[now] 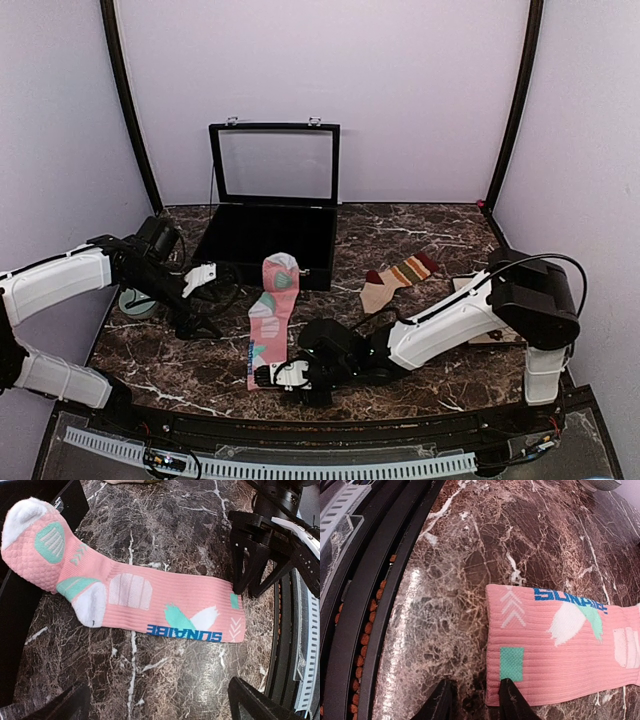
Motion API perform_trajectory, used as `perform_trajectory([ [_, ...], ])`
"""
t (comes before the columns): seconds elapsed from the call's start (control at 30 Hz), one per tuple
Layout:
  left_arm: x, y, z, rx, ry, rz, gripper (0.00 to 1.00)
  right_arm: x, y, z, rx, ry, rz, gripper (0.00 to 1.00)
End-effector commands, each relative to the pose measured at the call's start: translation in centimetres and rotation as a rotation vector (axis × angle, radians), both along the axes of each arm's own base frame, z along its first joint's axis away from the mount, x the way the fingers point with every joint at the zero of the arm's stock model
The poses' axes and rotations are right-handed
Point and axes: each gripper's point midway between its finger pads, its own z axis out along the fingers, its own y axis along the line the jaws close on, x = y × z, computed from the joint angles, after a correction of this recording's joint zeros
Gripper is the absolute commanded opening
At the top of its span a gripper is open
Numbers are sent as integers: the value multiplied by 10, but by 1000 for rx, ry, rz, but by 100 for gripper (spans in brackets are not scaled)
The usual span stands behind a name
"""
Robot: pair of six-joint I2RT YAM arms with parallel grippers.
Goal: Roll the socks
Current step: Pick up the sock from the center of the board, then roll the sock at the center of the board.
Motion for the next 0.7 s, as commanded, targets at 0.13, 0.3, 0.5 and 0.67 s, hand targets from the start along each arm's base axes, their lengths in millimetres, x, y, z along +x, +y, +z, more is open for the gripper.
perform_trajectory([
  [0.13,-26,3,-6,-2,56,-93,99,18,4,-2,1,-7,-73,28],
  [0.3,-33,4,-10,1,36,-141,98,20,10,-1,-14,35,-93,13],
  [0.5,-33,7,-18,39,70,-152,92,26,27,13,-25,229,-164,0],
  [0.67,-46,2,-25,42,104,-202,86,31,32,21,-20,432,-230,0],
])
